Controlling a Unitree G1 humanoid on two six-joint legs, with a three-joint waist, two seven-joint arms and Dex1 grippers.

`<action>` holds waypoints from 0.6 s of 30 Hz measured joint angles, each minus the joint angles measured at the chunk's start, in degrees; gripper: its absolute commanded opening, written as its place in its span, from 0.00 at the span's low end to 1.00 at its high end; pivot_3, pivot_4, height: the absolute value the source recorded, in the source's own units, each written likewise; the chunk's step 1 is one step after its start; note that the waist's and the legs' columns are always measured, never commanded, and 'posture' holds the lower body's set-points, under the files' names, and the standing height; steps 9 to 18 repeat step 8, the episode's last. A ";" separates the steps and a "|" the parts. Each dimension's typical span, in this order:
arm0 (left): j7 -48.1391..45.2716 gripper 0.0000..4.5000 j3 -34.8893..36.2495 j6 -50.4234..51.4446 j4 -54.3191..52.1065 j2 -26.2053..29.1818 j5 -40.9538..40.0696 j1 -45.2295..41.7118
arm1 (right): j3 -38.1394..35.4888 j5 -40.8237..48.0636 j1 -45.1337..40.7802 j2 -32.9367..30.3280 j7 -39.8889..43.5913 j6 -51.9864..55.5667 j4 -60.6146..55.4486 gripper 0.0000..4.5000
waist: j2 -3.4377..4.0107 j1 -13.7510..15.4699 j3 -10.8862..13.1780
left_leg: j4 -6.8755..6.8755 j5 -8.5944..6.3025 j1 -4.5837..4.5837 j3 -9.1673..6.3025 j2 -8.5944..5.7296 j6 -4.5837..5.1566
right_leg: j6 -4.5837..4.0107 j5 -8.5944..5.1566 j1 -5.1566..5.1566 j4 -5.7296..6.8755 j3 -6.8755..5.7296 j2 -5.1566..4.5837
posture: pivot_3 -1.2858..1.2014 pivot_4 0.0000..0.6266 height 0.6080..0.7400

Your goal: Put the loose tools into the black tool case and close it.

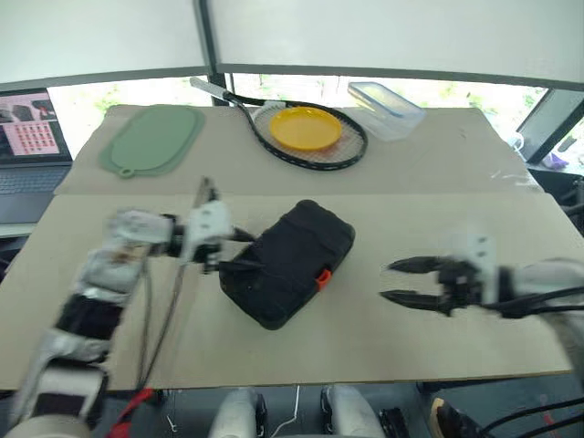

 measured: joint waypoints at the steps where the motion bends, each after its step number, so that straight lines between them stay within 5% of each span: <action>1: -0.68 0.99 3.11 3.81 -2.64 2.36 -2.92 3.22 | -0.75 0.93 -0.04 -1.30 2.96 -0.32 1.57 0.99 | -0.03 0.15 0.12 | -0.04 0.00 -0.04 0.01 0.02 -0.01 | -0.02 -0.02 -0.06 0.00 0.00 0.00 | 0.52 0.24 0.99; 8: -0.48 0.99 25.94 16.13 -16.54 7.31 -13.32 23.48 | 0.08 2.76 -6.14 -4.55 12.83 -1.76 14.01 0.99 | 0.04 1.39 0.53 | -0.02 -0.09 -0.05 0.15 -0.10 -0.20 | 0.08 -0.07 -0.08 -0.10 -0.05 -0.29 | 0.52 0.24 0.99; 18: -0.48 0.99 25.94 16.13 -16.54 7.31 -13.32 23.48 | 0.08 2.76 -6.14 -4.55 12.83 -1.76 14.01 0.99 | 0.04 1.39 0.53 | -0.02 -0.09 -0.05 0.15 -0.10 -0.20 | 0.08 -0.07 -0.08 -0.10 -0.05 -0.29 | 0.52 0.24 0.99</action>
